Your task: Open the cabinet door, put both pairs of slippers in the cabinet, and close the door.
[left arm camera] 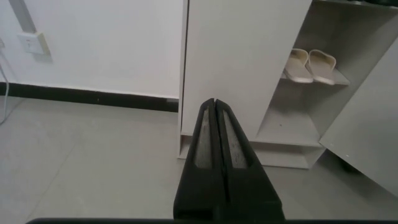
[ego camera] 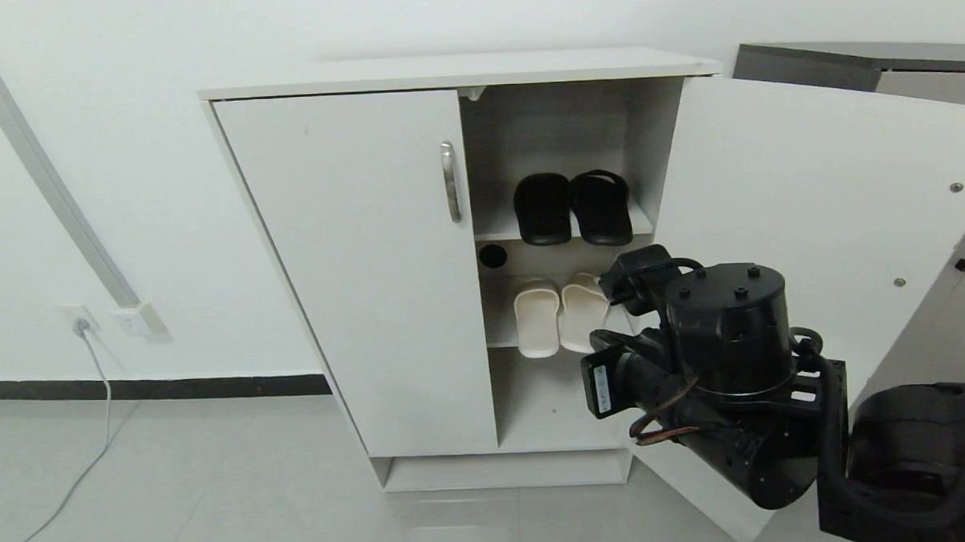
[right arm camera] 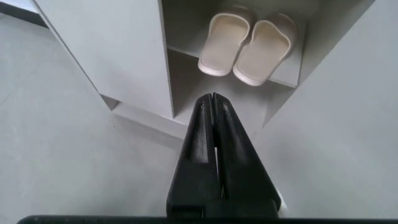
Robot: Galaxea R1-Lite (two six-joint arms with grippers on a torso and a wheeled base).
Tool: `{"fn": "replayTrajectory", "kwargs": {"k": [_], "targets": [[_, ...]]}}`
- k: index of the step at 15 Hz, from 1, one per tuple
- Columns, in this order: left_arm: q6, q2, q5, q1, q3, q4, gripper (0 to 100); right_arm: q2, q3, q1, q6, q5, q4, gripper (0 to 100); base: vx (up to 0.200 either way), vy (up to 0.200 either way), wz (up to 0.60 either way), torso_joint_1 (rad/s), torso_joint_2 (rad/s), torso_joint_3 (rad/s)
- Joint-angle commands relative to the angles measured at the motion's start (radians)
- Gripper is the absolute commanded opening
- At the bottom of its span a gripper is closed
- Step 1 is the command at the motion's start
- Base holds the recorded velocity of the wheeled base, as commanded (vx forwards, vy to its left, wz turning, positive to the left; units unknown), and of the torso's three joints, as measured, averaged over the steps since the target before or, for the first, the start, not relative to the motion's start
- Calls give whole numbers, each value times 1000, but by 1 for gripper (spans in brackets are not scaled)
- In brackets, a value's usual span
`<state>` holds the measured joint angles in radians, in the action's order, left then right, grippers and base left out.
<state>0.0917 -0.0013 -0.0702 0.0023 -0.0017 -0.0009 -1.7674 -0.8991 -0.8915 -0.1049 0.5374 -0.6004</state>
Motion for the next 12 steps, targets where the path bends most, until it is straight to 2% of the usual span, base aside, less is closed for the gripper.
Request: {"fn": "replayTrajectory", "kwargs": {"k": [1, 12], "targets": [[0, 1, 0, 1, 0, -1, 0, -6, 14, 2, 2, -1, -24, 0, 0, 0, 0, 0, 0, 0], [0, 1, 0, 1, 0, -1, 0, -21, 20, 20, 5, -1, -27, 0, 0, 0, 0, 0, 0, 0]]}}
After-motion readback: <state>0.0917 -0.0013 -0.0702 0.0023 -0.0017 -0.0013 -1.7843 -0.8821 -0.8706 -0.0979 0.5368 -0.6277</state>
